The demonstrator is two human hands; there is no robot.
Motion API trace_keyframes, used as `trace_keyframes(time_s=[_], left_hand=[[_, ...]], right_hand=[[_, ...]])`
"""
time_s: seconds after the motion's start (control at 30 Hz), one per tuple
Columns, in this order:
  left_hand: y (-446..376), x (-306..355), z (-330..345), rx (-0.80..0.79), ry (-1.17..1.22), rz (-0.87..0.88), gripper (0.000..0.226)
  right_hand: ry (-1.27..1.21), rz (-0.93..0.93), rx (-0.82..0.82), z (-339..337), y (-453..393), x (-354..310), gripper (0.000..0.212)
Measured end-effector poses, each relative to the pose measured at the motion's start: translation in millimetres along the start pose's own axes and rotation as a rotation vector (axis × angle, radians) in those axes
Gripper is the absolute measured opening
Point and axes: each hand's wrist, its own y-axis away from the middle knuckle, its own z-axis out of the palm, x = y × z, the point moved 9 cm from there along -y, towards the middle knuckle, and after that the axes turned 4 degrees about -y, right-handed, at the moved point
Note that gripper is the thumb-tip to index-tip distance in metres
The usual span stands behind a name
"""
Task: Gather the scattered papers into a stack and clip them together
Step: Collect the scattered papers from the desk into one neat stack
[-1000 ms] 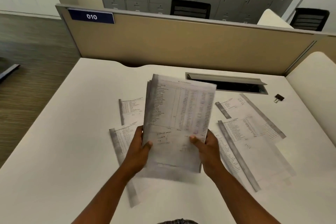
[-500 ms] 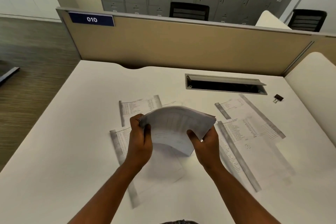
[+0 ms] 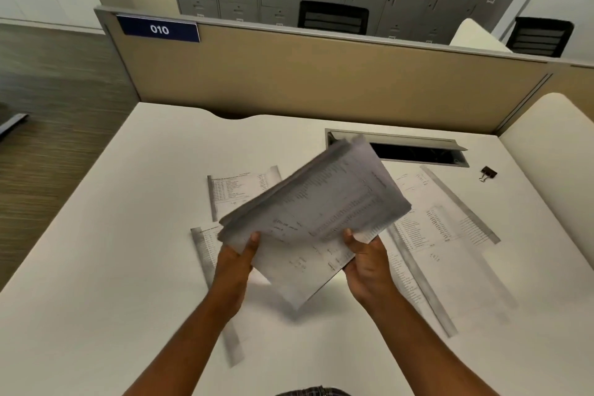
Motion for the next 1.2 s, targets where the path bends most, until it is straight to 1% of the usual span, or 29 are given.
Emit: trace_keyframes(time_s=[0.03, 0.07, 0.1, 0.17, 0.23, 0.3, 0.33, 0.37, 0.4, 0.43, 0.5, 0.57, 0.6, 0.7, 0.77, 0.83, 0.87, 0.97, 1.03, 1.07, 1.13, 1.2], left_hand=[[-0.1, 1.4, 4.8, -0.034, 0.018, -0.01, 0.038], [-1.4, 3.0, 4.1, -0.017, 0.036, 0.003, 0.031], [-2.7, 6.5, 0.9, 0.02, 0.039, 0.031, 0.031], [-4.1, 16.7, -8.1, 0.079, 0.029, 0.106, 0.036], [-4.0, 29.2, -20.2, 0.122, -0.042, 0.182, 0.037], [-5.2, 40.9, -31.9, 0.151, -0.121, 0.229, 0.036], [-5.9, 46.5, -36.6, 0.16, -0.151, 0.257, 0.036], [-5.7, 53.5, -40.3, 0.167, -0.186, 0.28, 0.037], [-5.9, 59.1, -42.0, 0.17, -0.21, 0.303, 0.036], [-6.1, 63.5, -41.6, 0.168, -0.242, 0.322, 0.035], [-2.4, 70.8, -34.4, 0.16, -0.295, 0.358, 0.031], [5.6, 74.7, -22.7, 0.151, -0.315, 0.392, 0.034], [9.6, 76.5, -17.5, 0.148, -0.306, 0.412, 0.037], [22.0, 87.1, -13.9, 0.168, -0.271, 0.517, 0.041], [25.3, 92.4, -17.8, 0.182, -0.277, 0.571, 0.038], [25.0, 88.9, -21.9, 0.162, -0.31, 0.581, 0.03], [24.2, 84.7, -22.7, 0.145, -0.328, 0.569, 0.031], [19.7, 70.5, -24.1, 0.107, -0.4, 0.52, 0.034], [17.2, 65.8, -24.8, 0.111, -0.425, 0.517, 0.027], [15.9, 63.8, -24.9, 0.115, -0.417, 0.511, 0.024], [15.5, 60.3, -24.5, 0.117, -0.39, 0.482, 0.028], [15.6, 54.8, -24.5, 0.12, -0.387, 0.451, 0.033]], right_hand=[[-0.059, 0.039, -0.009, 0.0, 1.3, 6.0, 0.066], [-0.093, 0.07, -0.028, 1.7, 3.0, 10.6, 0.065], [-0.114, 0.094, -0.05, 3.1, 5.6, 12.9, 0.063], [-0.074, 0.111, -0.092, 1.6, 8.7, 11.1, 0.061], [0.006, 0.079, -0.091, -8.8, 4.8, -3.3, 0.058], [0.075, 0.034, -0.062, -22.8, -2.6, -26.0, 0.046], [0.15, 0.003, -0.055, -28.7, -5.7, -39.4, 0.043], [0.254, -0.03, -0.063, -30.4, -8.0, -52.2, 0.049], [0.38, -0.052, -0.09, -27.9, -8.1, -62.1, 0.06], [0.5, -0.073, -0.125, -22.1, -7.2, -67.9, 0.064], [0.652, -0.113, -0.178, -6.2, -2.0, -66.5, 0.049], [0.645, -0.19, -0.15, 3.5, 1.9, -61.3, 0.035], [0.622, -0.244, -0.113, 4.5, 3.3, -60.5, 0.032], [0.546, -0.382, -0.031, 3.9, 9.7, -64.4, 0.041], [0.554, -0.43, -0.006, 1.4, 13.4, -66.9, 0.049], [0.639, -0.431, 0.009, -4.6, 13.9, -60.7, 0.058], [0.682, -0.42, 0.008, -6.6, 14.2, -56.3, 0.056], [0.739, -0.391, 0.011, -14.8, 10.8, -42.6, 0.04], [0.758, -0.397, 0.015, -16.5, 10.6, -39.1, 0.024], [0.775, -0.41, 0.01, -15.4, 11.0, -39.1, 0.02], [0.807, -0.438, 0.007, -14.7, 11.8, -39.9, 0.021], [0.819, -0.47, -0.004, -9.9, 16.5, -41.9, 0.037]])
